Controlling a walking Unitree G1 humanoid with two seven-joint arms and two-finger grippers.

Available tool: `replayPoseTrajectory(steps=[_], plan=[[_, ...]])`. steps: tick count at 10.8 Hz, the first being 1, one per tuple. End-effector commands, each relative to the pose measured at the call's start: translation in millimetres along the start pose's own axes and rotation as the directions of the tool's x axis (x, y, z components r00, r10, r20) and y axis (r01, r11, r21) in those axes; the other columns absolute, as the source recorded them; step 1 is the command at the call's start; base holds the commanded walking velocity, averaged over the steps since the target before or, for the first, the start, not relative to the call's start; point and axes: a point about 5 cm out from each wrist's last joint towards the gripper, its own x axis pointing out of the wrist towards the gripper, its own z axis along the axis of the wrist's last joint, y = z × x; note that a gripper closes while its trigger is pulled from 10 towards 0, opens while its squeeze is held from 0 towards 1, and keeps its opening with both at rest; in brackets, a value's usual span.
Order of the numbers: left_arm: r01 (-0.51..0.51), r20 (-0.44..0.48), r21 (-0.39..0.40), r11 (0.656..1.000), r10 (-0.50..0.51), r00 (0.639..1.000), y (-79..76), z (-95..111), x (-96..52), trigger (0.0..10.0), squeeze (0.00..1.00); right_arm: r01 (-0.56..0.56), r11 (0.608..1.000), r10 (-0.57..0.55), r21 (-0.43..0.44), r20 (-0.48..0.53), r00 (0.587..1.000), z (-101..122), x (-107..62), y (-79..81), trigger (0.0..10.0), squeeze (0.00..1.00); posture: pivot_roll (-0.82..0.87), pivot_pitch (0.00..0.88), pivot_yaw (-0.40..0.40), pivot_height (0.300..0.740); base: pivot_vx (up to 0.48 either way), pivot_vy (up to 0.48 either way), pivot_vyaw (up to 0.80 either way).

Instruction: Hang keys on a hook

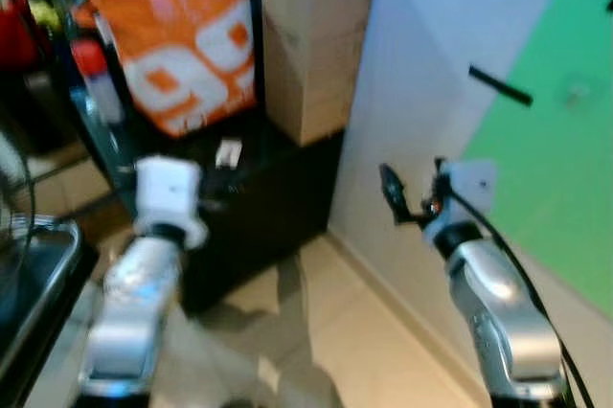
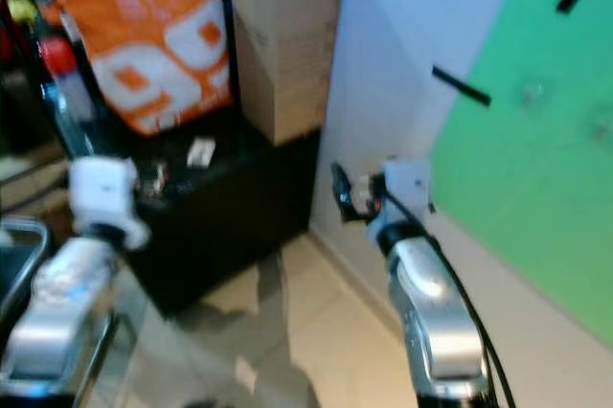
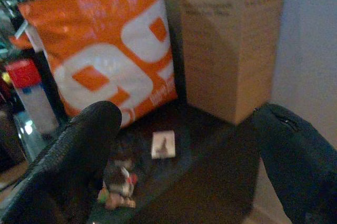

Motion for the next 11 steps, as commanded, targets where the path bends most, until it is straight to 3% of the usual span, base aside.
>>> replayPoseTrajectory(steps=[1, 3, 4, 5, 8, 11], plan=[[0.032, 0.022, -0.011, 0.999, -0.031, 0.999, -9.6, 7, 2.1, 10.0, 0.38, 0.029, 1.000, -0.029, -0.006, -0.011, 1.000, 0, -1.9, -9.2, 10.0, 0.00, -0.04, 0.026, -0.004, 0.740, 0.435, 0.000, 0.00], [0.028, 0.021, -0.011, 1.000, -0.028, 0.999, -9.0, 7, 0.3, 10.0, 0.42, -0.023, 1.000, 0.023, 0.015, 0.002, 1.000, 2, -1.5, -4.3, 10.0, 0.00, -0.03, 0.030, -0.008, 0.740, 0.439, 0.000, 0.00], [0.026, 0.018, -0.012, 1.000, -0.026, 0.999, -8.7, 7, -1.3, 10.0, 0.42, -0.095, 0.994, 0.095, -0.046, -0.006, 0.995, 1, -3.7, 2.6, 10.0, 0.00, -0.03, 0.033, -0.011, 0.740, 0.450, 0.000, 0.80], [0.025, 0.013, -0.013, 1.000, -0.024, 1.000, -8.2, 5, -2.5, 10.0, 0.42, -0.120, 0.991, 0.119, -0.055, -0.019, 0.993, -1, -5.0, 3.8, 10.0, 0.00, -0.03, 0.035, -0.011, 0.740, 0.450, 0.000, 0.80], [0.039, 0.002, 0.004, 0.999, -0.039, 0.999, -10.4, 3, -6.0, 10.0, 0.41, -0.264, 0.958, 0.251, -0.117, -0.112, 0.961, -12, -11.4, -3.5, 10.0, 0.00, -0.03, 0.034, -0.019, 0.740, 0.450, 0.000, 0.80], [0.033, -0.010, -0.016, 0.999, -0.033, 0.999, -8.7, -4, -12.9, 10.0, 0.37, -0.251, 0.959, 0.237, -0.129, -0.119, 0.964, -17, -14.7, -15.3, 10.0, 0.00, -0.02, 0.023, -0.031, 0.740, 0.231, 0.000, 0.00]])
